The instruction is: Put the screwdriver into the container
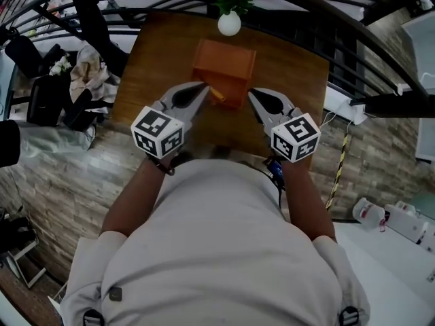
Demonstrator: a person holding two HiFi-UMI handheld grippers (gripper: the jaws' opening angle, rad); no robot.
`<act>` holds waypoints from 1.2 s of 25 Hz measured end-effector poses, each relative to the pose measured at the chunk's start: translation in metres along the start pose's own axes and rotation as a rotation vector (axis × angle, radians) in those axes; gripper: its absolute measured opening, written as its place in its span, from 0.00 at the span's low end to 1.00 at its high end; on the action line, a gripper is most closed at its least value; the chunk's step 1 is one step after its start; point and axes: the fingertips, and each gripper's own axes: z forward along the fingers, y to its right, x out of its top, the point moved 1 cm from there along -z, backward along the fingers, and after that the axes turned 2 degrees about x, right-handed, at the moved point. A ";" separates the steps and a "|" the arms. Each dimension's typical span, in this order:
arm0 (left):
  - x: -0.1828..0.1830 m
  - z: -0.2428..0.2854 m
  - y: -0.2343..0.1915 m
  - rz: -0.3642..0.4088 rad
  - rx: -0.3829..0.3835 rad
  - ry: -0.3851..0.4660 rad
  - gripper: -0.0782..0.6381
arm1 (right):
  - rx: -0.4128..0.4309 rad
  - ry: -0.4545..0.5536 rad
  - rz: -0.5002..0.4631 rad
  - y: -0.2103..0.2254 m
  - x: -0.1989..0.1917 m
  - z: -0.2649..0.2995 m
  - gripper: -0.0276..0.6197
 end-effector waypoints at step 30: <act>-0.019 -0.201 -0.003 0.070 -0.228 0.016 0.11 | -0.279 0.111 0.054 -0.195 0.001 -0.014 0.05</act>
